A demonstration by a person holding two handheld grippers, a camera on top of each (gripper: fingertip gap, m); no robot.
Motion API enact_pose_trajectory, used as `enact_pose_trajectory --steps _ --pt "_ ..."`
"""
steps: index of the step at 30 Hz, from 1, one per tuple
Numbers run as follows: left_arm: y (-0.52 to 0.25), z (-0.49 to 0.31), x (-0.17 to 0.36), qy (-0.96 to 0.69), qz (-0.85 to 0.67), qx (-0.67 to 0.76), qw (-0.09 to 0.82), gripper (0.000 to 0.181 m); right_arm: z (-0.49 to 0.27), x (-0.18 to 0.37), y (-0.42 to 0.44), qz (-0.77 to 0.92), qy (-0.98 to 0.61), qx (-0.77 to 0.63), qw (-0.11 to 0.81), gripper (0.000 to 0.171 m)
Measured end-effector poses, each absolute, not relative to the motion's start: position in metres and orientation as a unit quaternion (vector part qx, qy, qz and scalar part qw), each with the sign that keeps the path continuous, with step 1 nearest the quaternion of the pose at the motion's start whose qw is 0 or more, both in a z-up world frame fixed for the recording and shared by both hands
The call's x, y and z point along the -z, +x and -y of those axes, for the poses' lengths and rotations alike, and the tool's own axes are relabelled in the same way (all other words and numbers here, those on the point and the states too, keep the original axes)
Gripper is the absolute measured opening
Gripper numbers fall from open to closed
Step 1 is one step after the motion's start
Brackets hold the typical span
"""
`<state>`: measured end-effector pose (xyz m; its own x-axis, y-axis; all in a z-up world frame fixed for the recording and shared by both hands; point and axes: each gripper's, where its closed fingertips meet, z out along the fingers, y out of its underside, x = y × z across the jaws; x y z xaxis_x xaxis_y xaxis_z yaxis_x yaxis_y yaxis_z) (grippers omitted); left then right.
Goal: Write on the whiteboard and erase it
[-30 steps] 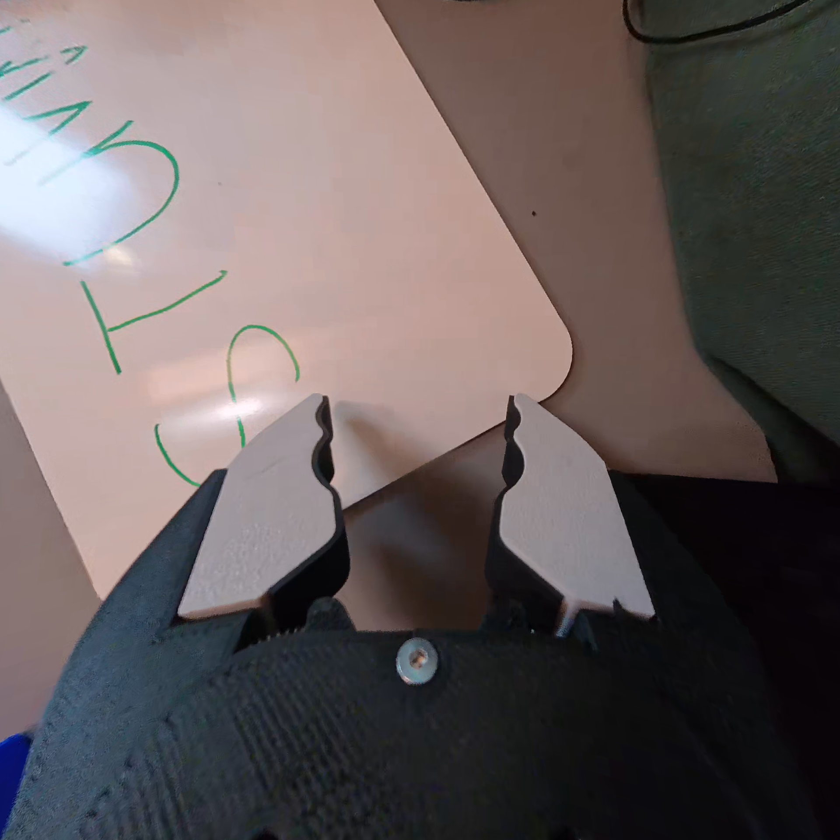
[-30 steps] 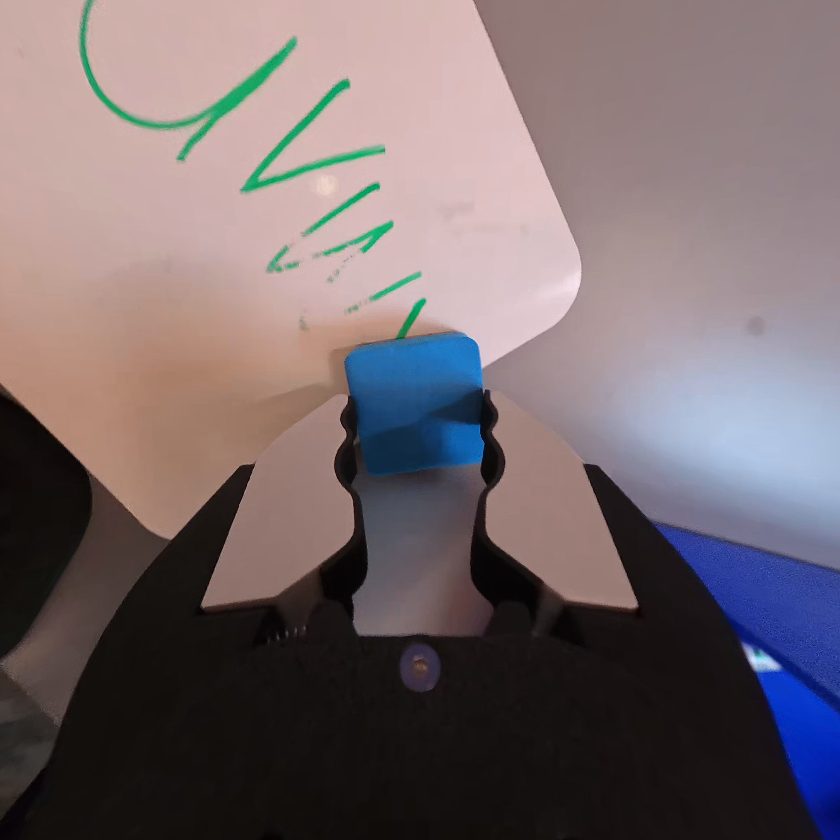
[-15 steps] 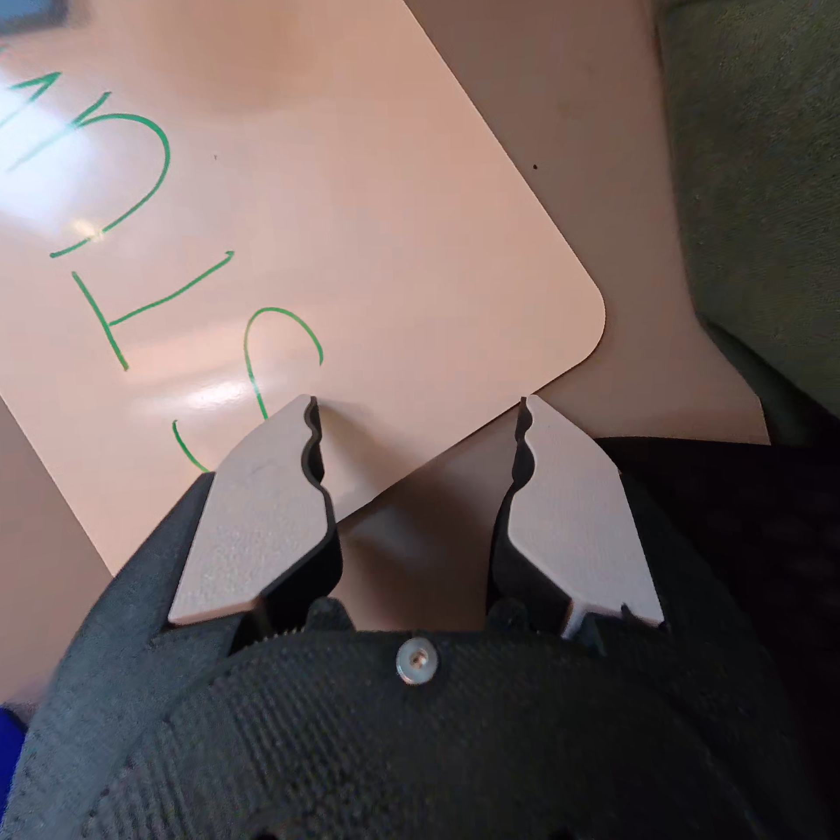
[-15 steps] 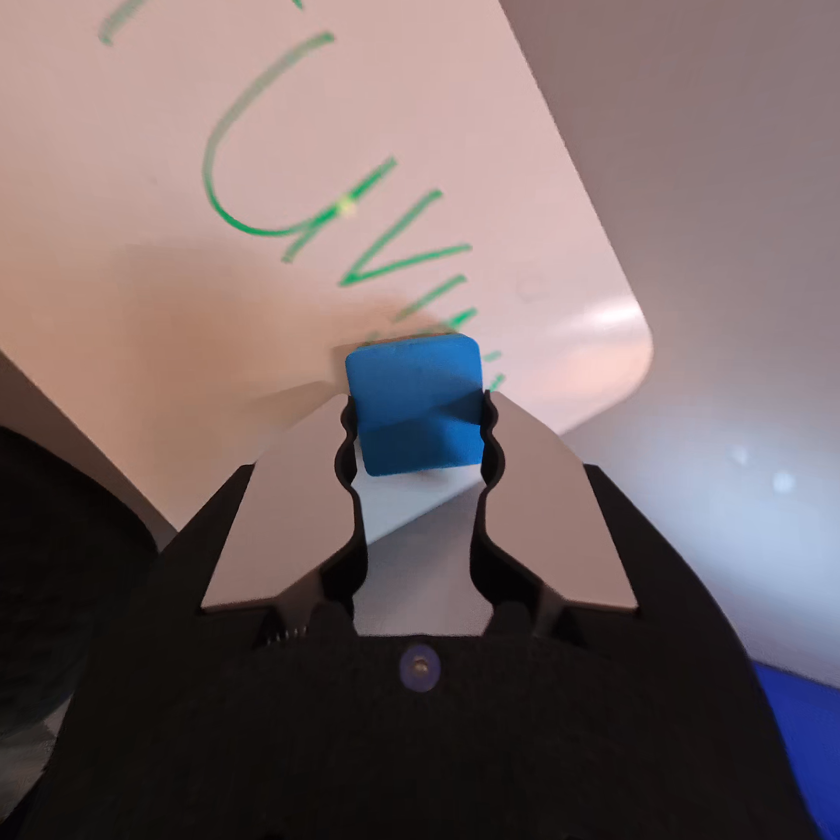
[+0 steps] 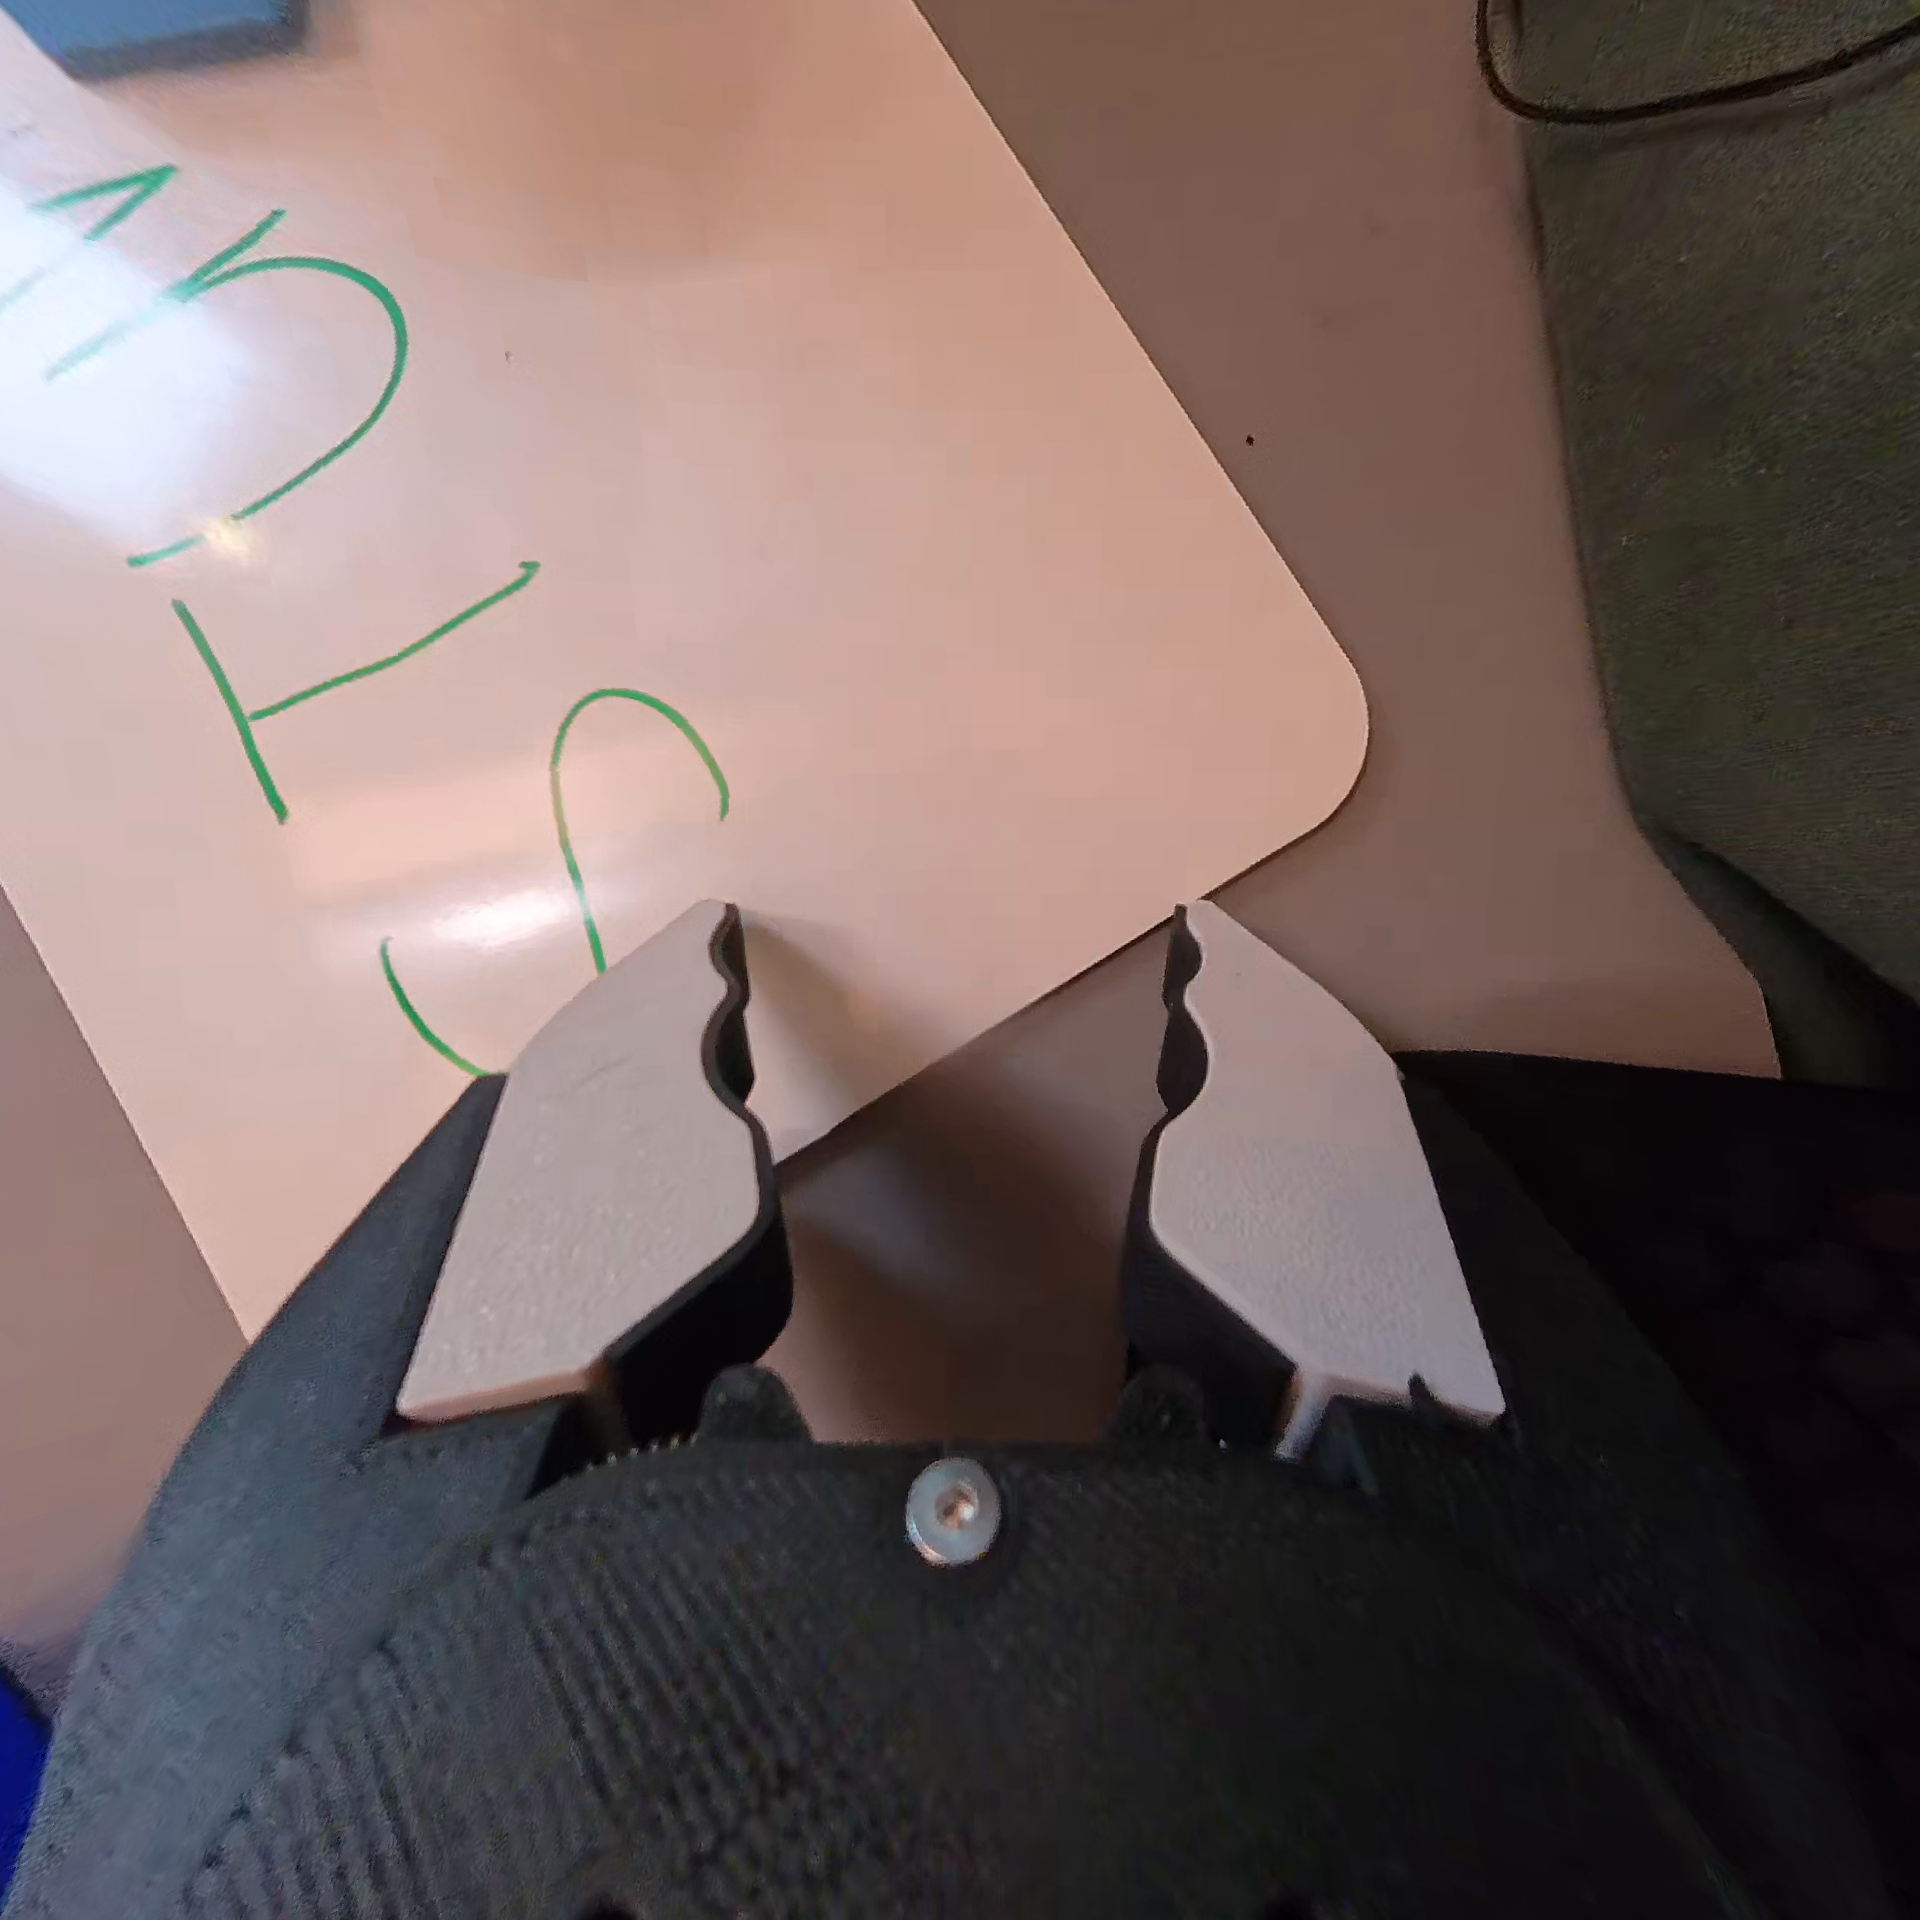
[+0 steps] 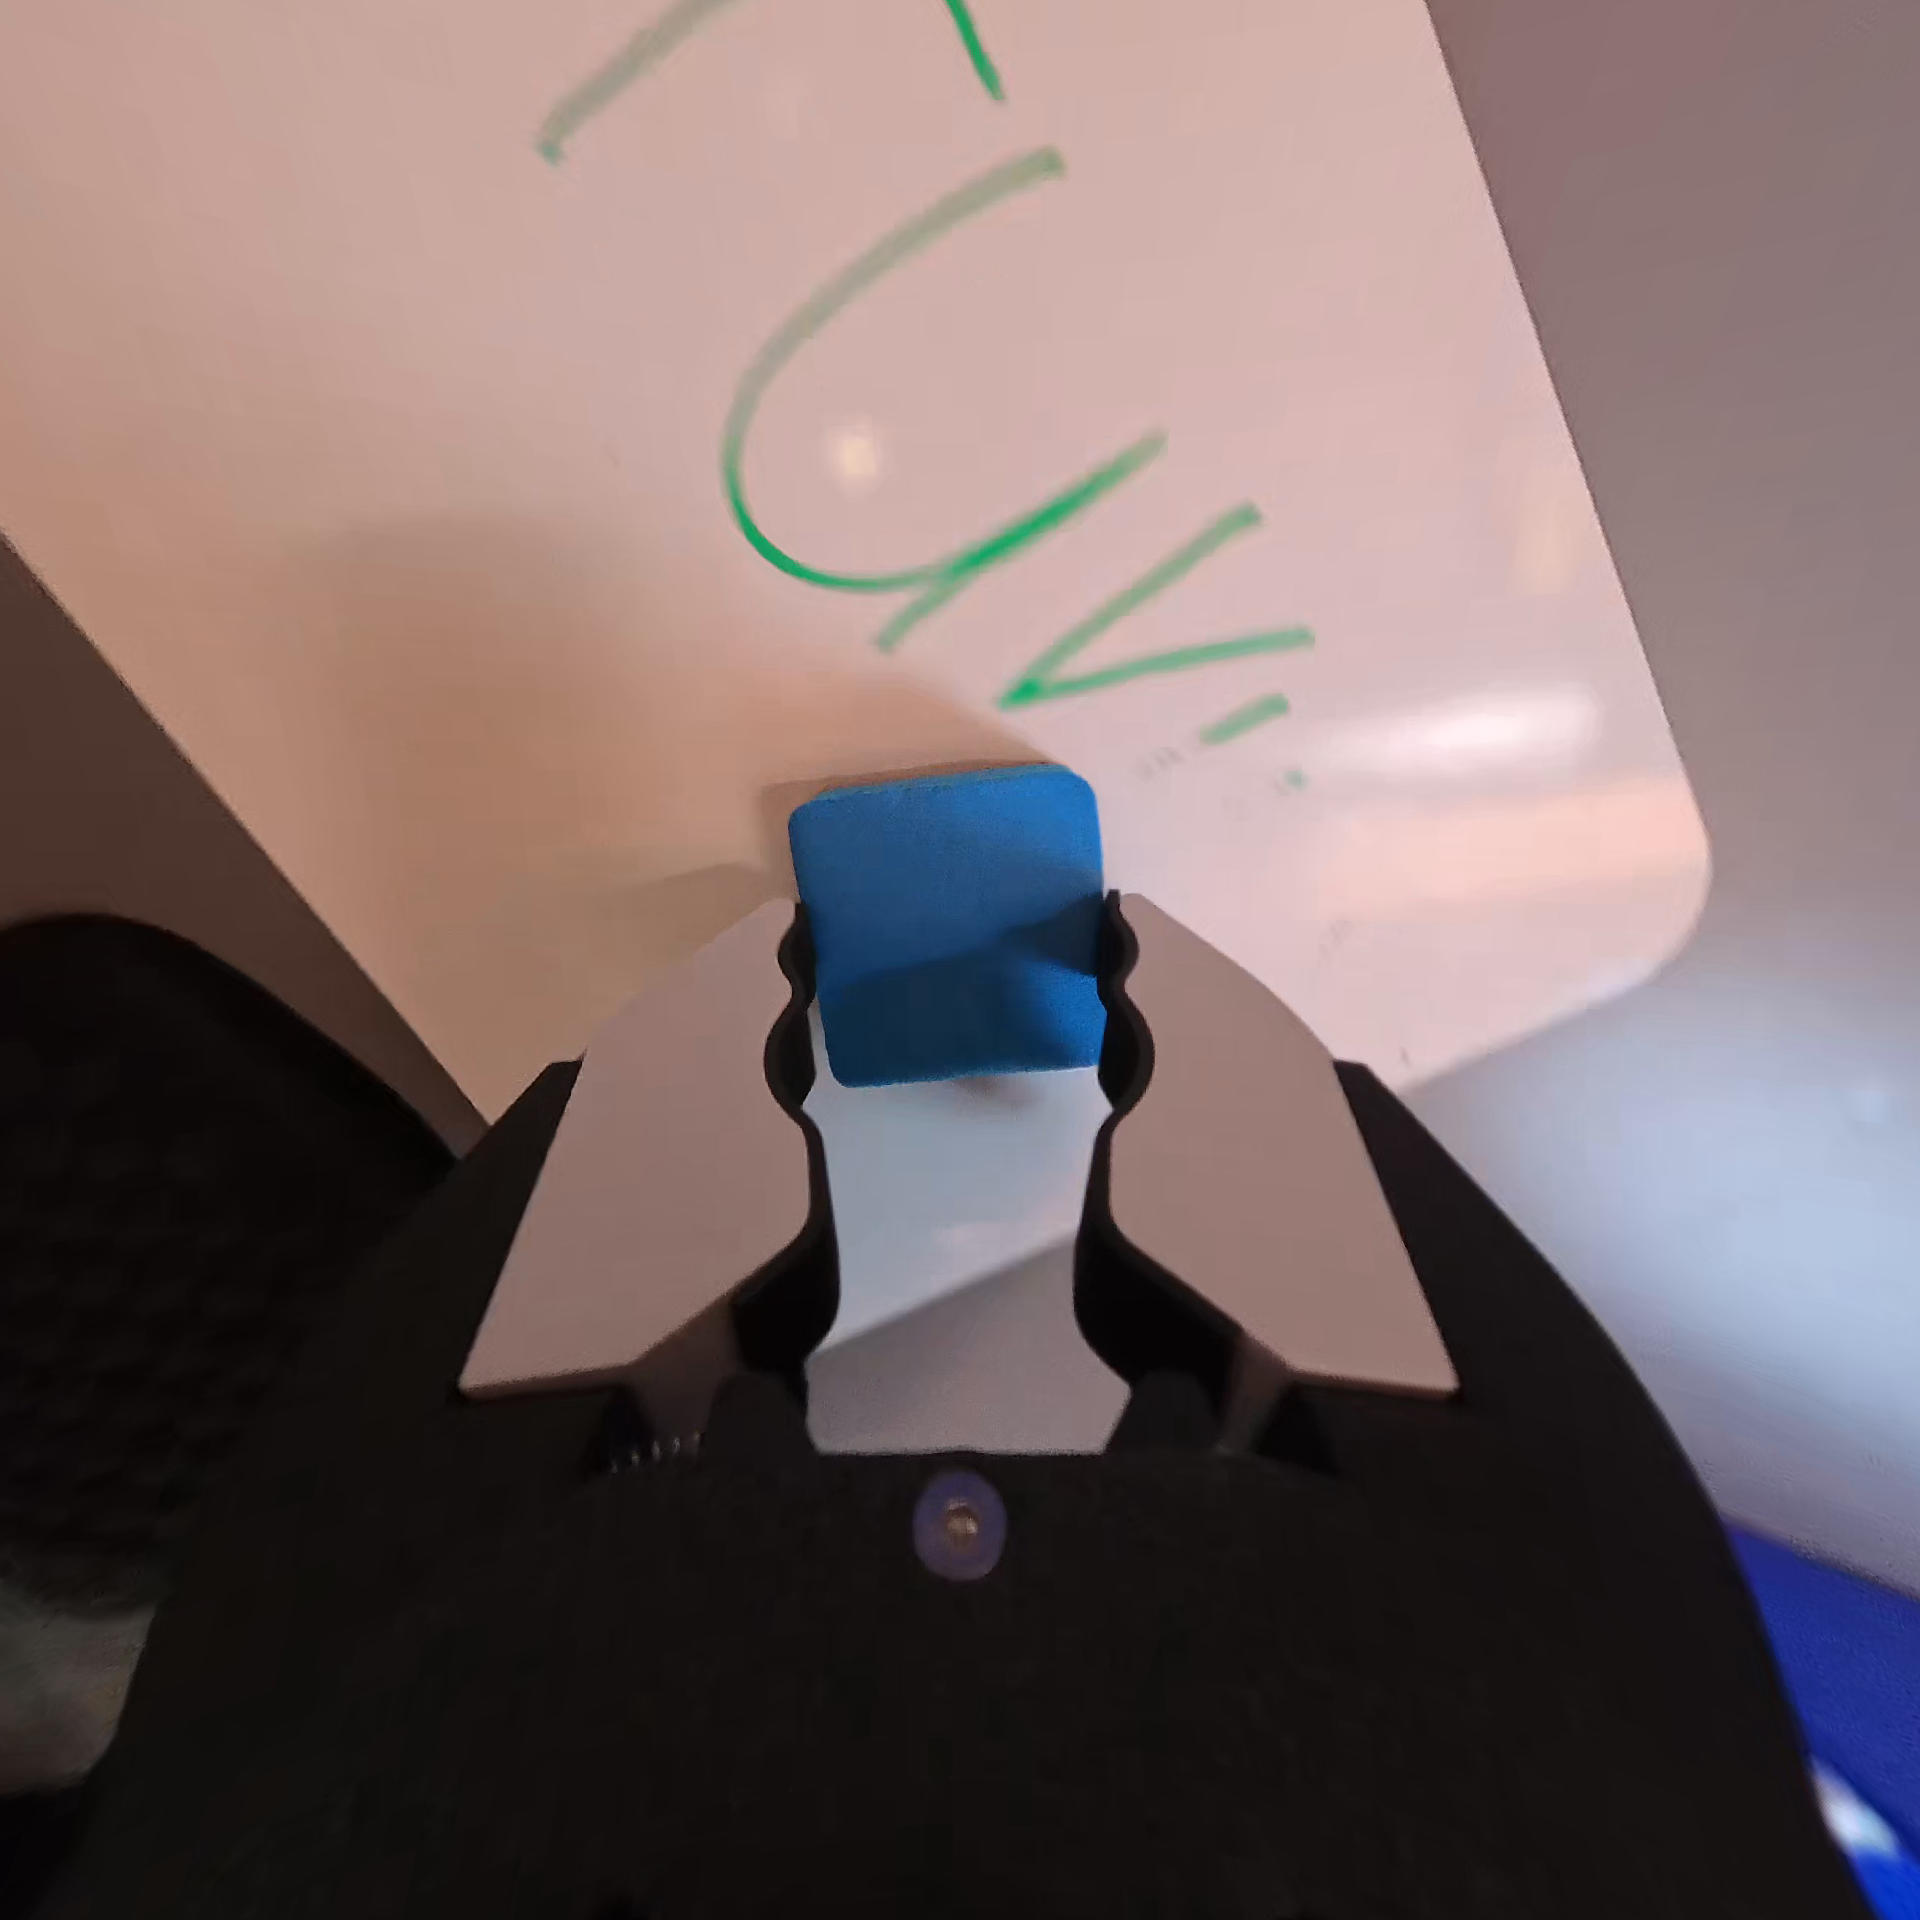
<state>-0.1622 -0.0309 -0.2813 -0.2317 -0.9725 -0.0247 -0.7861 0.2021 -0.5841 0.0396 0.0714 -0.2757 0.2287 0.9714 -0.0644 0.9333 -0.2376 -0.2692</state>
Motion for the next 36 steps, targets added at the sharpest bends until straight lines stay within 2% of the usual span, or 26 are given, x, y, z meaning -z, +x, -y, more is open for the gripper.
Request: enact_pose_trajectory --steps 3,5,9,11,16,20,25,27,28,33,36 --pt "-0.162 0.032 0.281 -0.585 -0.751 0.232 0.199 0.076 -0.112 0.276 0.073 0.523 -0.841 -0.107 0.086 0.053" --pt "-0.161 0.032 0.281 -0.585 -0.751 0.232 0.199 0.076 -0.131 0.276 0.063 0.508 -0.848 -0.110 0.100 0.053" --pt "-0.161 0.031 0.281 -0.589 -0.748 0.232 0.199 0.078 -0.090 0.277 0.008 0.592 -0.789 -0.135 0.093 0.053" --pt "-0.160 0.031 0.281 -0.589 -0.747 0.233 0.202 0.077 -0.079 0.277 0.014 0.612 -0.777 -0.125 0.080 0.053" --pt "-0.160 0.032 0.281 -0.587 -0.749 0.232 0.203 0.073 -0.126 0.277 0.053 0.520 -0.840 -0.124 0.092 0.054" --pt "-0.160 0.031 0.281 -0.591 -0.746 0.232 0.204 0.076 -0.117 0.278 0.040 0.552 -0.821 -0.113 0.095 0.063" --pt "-0.160 0.030 0.281 -0.590 -0.745 0.235 0.206 0.076 -0.114 0.267 0.043 0.546 -0.822 -0.113 0.117 0.067" --pt "-0.159 0.030 0.281 -0.590 -0.744 0.236 0.206 0.077 -0.115 0.265 0.038 0.547 -0.819 -0.113 0.130 0.060" --pt "-0.159 0.030 0.282 -0.590 -0.744 0.236 0.206 0.077 -0.116 0.267 0.036 0.551 -0.816 -0.106 0.138 0.050" --pt "-0.158 0.030 0.281 -0.591 -0.742 0.238 0.208 0.073 -0.094 0.267 0.042 0.566 -0.806 -0.114 0.128 0.049" --pt "-0.157 0.031 0.281 -0.590 -0.743 0.239 0.209 0.069 -0.126 0.267 0.082 0.500 -0.853 -0.074 0.130 0.049"
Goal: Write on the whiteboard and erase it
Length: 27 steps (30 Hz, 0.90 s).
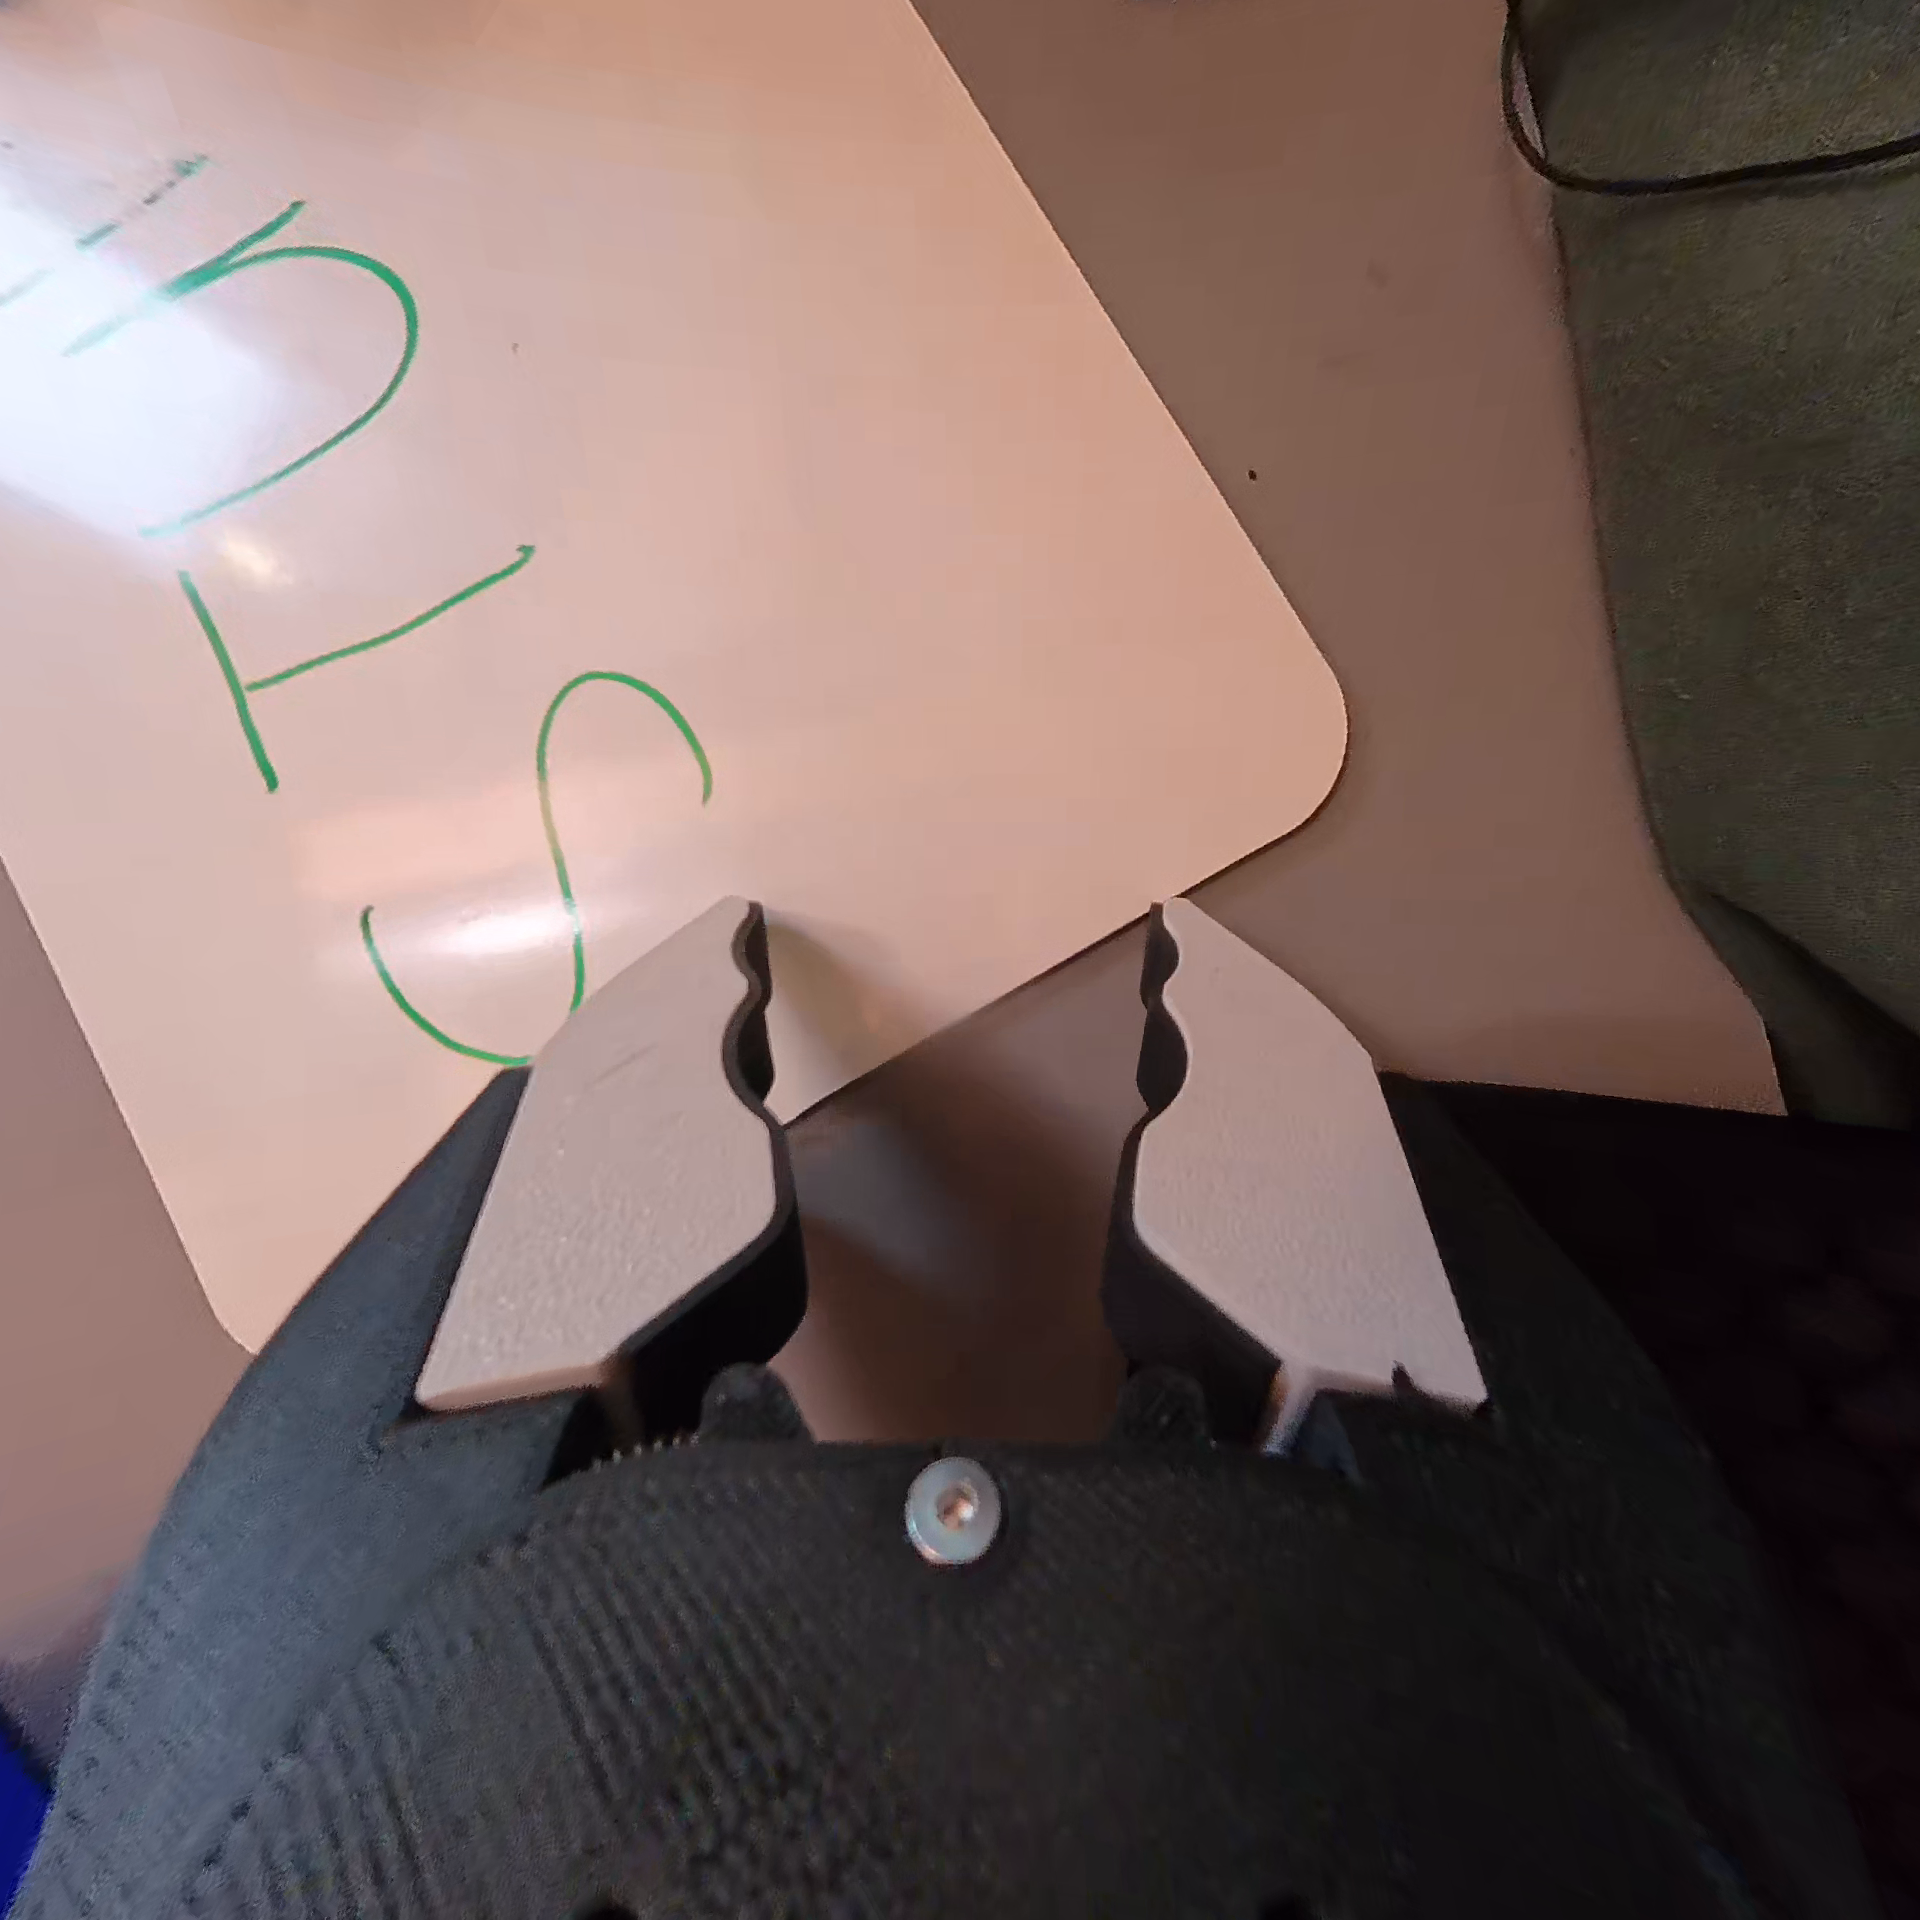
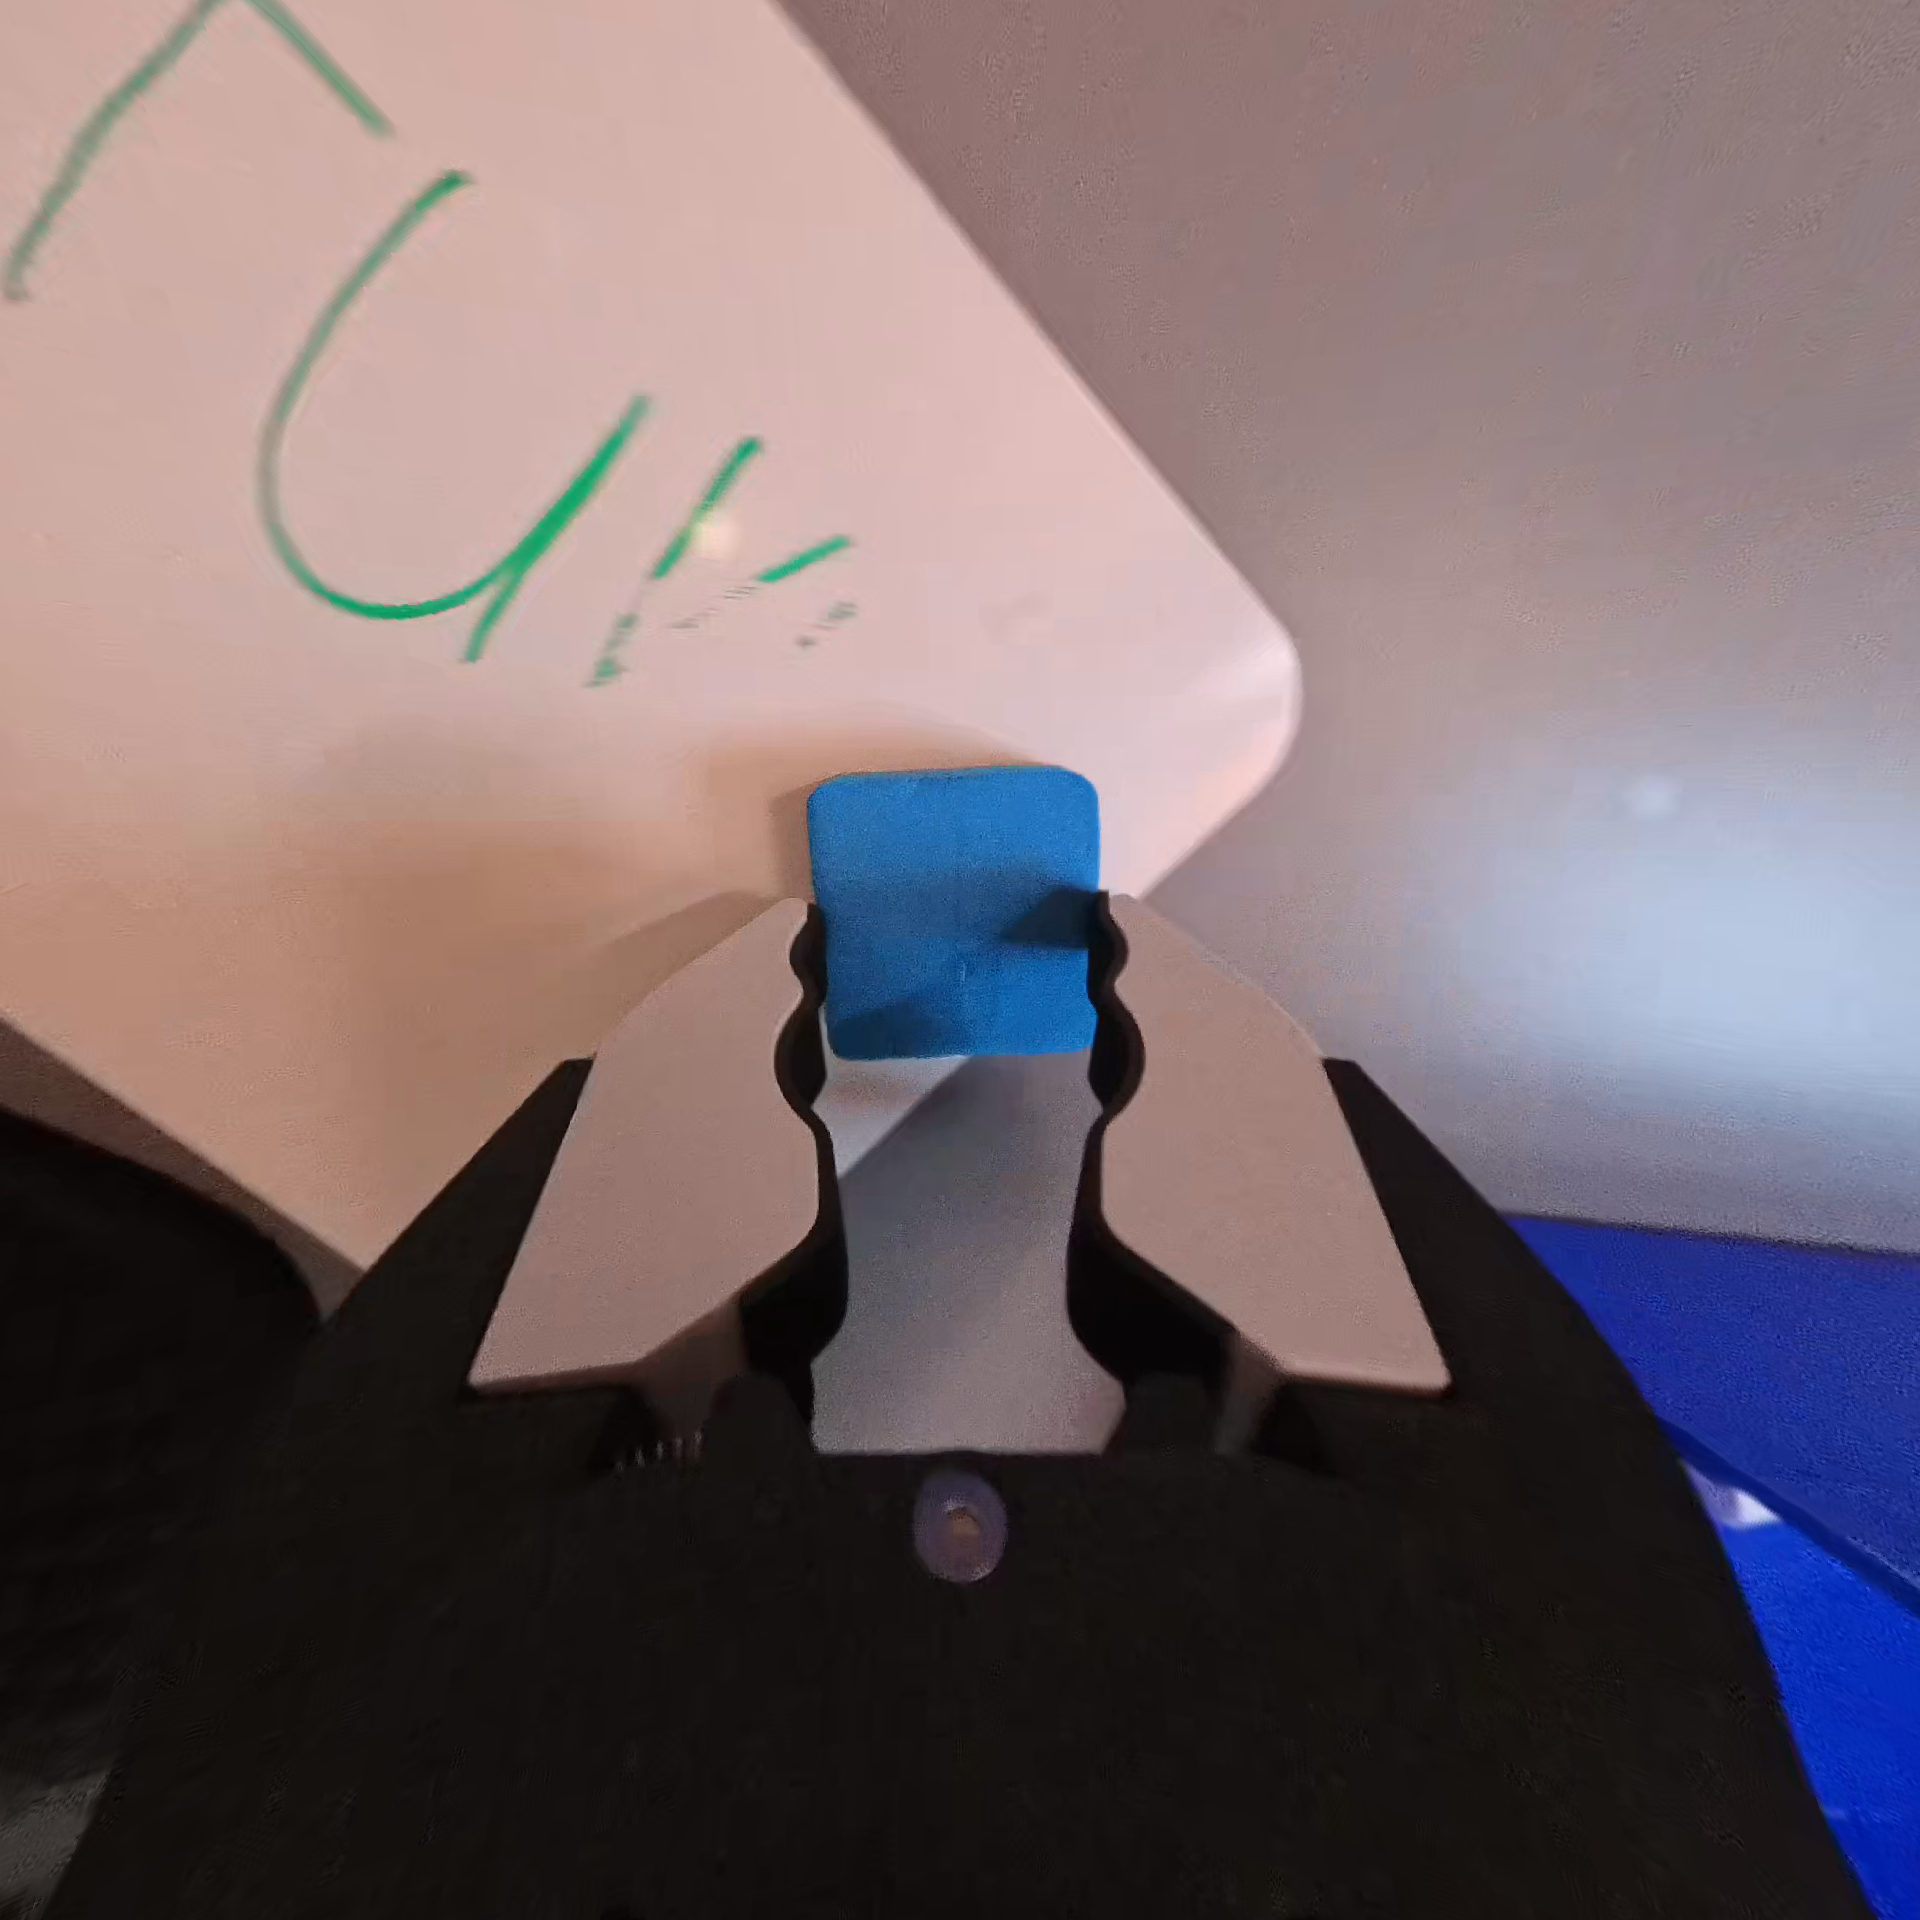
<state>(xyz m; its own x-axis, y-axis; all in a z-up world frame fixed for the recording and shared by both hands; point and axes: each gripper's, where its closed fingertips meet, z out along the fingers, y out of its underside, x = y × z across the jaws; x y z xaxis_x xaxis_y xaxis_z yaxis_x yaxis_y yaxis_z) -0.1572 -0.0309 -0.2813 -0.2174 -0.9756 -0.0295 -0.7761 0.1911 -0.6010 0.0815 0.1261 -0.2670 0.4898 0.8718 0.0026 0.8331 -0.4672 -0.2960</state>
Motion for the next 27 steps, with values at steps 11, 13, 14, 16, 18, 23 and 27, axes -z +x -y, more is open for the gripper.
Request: enact_pose_trajectory --steps 11,13,14,16,18,23,27 --pt "-0.152 0.033 0.282 -0.585 -0.744 0.245 0.213 0.065 -0.110 0.268 0.054 0.537 -0.831 -0.089 0.114 0.049" --pt "-0.150 0.034 0.282 -0.586 -0.743 0.244 0.215 0.064 -0.137 0.268 0.059 0.495 -0.855 -0.099 0.121 0.049" --pt "-0.149 0.034 0.282 -0.585 -0.743 0.244 0.215 0.064 -0.142 0.268 0.048 0.501 -0.850 -0.099 0.128 0.049" --pt "-0.149 0.033 0.282 -0.586 -0.742 0.247 0.215 0.066 -0.122 0.268 0.003 0.556 -0.810 -0.123 0.136 0.049" --pt "-0.149 0.033 0.282 -0.587 -0.740 0.247 0.216 0.067 -0.083 0.268 -0.026 0.613 -0.768 -0.133 0.125 0.049" --pt "-0.147 0.033 0.282 -0.586 -0.740 0.246 0.219 0.063 -0.111 0.268 0.028 0.570 -0.810 -0.093 0.105 0.049" --pt "-0.145 0.035 0.283 -0.584 -0.741 0.250 0.218 0.067 -0.129 0.268 -0.011 0.566 -0.802 -0.128 0.141 0.049"
